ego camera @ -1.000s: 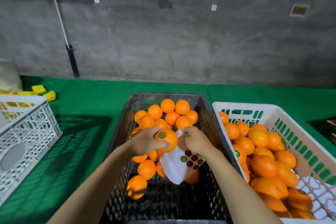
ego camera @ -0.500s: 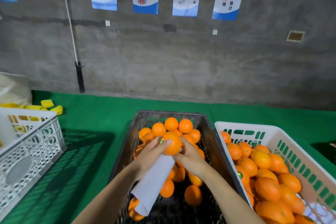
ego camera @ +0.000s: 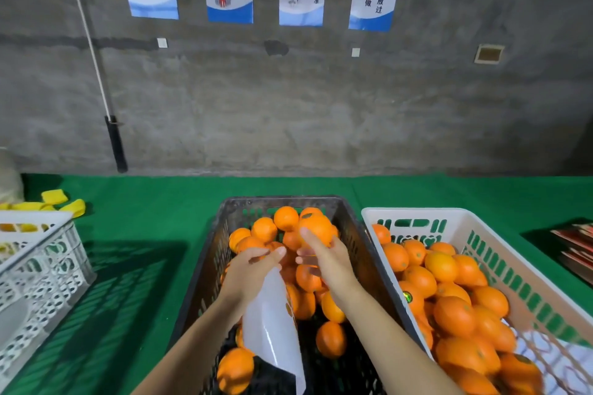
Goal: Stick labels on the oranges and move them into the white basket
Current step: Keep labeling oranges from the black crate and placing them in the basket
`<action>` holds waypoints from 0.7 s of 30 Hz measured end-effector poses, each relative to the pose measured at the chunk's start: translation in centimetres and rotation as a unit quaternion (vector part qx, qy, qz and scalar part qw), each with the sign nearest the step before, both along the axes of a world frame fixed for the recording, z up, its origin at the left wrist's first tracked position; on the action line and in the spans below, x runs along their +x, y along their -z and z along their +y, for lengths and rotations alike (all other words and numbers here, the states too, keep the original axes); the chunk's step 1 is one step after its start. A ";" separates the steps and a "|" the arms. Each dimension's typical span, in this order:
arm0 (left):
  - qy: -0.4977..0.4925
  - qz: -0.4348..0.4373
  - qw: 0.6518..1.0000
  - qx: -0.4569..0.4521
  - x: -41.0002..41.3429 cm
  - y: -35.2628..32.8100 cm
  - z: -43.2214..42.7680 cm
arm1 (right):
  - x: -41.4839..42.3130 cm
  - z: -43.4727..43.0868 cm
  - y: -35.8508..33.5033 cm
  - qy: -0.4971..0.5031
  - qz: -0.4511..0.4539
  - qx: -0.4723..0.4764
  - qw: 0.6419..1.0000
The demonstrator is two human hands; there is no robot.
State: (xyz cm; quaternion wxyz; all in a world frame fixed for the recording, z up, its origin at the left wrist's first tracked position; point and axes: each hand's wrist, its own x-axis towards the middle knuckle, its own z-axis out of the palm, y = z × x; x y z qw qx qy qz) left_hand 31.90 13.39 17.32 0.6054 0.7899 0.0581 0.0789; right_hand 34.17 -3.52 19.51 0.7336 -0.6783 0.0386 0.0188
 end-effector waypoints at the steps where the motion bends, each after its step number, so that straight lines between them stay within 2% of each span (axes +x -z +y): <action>1: 0.001 0.002 1.000 0.007 0.1 0.2 0.0 | 0.4 -0.4 -0.2 0.039 0.027 0.070 0.996; 3: 0.005 0.004 1.000 0.026 0.2 0.3 0.0 | 0.9 -1.4 -0.7 0.077 0.082 0.228 0.967; 5: 0.014 0.004 0.999 0.036 0.2 0.3 0.2 | 1.2 -2.7 -0.5 0.085 0.120 0.378 0.914; 7: 0.020 0.007 0.999 0.044 0.0 0.2 0.2 | 1.2 -3.7 -0.4 0.103 0.128 0.463 0.871; 10: 0.020 0.012 1.000 0.019 -0.4 -0.1 0.0 | 1.4 -4.2 -0.7 0.122 0.108 0.510 0.845; 13: 0.037 0.016 0.998 -0.044 -0.8 -0.4 0.3 | 1.6 -4.5 -1.3 0.134 0.066 0.519 0.841; 16: 0.038 0.005 0.998 -0.047 -1.2 -1.2 0.0 | 1.8 -5.1 -1.3 0.158 0.033 0.540 0.826; 17: 0.036 0.002 0.998 -0.046 -1.2 -1.4 -0.2 | 1.7 -5.1 -1.2 0.163 0.031 0.529 0.832; 18: 0.036 0.001 0.999 -0.039 -1.2 -1.5 -0.4 | 1.6 -4.8 -1.2 0.158 0.035 0.490 0.856; 19: 0.042 0.002 0.999 -0.032 -1.1 -1.5 -0.5 | 1.4 -4.3 -1.2 0.144 0.041 0.414 0.898; 21: 0.063 0.016 0.997 -0.051 -0.9 -1.3 -0.5 | 0.8 -2.8 -1.3 0.112 0.029 0.183 0.976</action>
